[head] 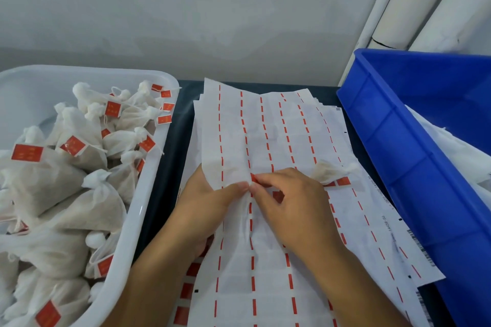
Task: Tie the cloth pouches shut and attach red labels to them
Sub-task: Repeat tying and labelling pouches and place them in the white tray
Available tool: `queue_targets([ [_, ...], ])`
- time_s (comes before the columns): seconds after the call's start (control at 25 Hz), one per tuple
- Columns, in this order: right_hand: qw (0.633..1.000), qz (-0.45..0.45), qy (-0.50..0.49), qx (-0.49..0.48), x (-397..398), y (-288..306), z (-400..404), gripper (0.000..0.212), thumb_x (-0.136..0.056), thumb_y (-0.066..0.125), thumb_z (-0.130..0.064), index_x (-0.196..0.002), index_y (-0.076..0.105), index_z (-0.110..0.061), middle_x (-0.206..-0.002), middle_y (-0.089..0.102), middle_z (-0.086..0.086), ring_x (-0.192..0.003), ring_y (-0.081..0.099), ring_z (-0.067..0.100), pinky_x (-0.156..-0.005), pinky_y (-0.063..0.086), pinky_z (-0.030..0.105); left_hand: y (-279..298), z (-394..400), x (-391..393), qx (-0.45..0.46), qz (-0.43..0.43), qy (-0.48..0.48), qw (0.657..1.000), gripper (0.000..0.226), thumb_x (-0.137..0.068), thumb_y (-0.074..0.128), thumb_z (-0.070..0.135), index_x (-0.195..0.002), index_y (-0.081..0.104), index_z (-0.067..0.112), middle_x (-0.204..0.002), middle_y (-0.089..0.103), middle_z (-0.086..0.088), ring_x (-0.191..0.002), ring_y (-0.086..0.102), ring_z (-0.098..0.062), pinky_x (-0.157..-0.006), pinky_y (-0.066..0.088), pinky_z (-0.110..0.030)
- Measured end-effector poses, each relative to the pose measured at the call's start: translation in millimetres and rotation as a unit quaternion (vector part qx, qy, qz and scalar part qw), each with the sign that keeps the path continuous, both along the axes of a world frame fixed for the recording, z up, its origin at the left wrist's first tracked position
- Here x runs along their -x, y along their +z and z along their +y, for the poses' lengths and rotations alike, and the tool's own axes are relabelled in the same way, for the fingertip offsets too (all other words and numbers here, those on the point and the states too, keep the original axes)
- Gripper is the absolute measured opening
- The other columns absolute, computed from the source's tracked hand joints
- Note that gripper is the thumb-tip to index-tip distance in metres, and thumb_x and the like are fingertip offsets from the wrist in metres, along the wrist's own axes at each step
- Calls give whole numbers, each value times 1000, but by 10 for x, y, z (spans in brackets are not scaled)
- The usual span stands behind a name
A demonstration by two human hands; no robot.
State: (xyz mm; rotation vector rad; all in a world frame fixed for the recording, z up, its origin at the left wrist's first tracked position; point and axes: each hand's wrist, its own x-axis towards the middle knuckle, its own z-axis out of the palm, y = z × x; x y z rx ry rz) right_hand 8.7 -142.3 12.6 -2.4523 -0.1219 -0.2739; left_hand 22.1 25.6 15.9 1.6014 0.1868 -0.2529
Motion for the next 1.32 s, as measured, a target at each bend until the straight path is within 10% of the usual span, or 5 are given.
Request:
queue_targets([
  [0.52, 991, 11, -1, -130, -27, 35, -48, 13, -97, 67, -31, -86, 74, -26, -80, 69, -15, -88, 63, 1, -72, 49, 7, 46, -17, 29, -22, -12, -35, 999, 38, -92, 71, 41, -123, 55, 56, -106, 74, 23, -90, 75, -4, -62, 62, -25],
  [1.32, 988, 53, -23, -146, -36, 62, 13, 12, -102, 58, -37, -92, 61, -31, -83, 63, -17, -82, 62, 2, -68, 49, 7, 72, -34, 2, -116, -13, 40, 992, 59, -82, 82, 42, -126, 43, 52, -108, 65, 25, -84, 72, -10, -46, 50, -12],
])
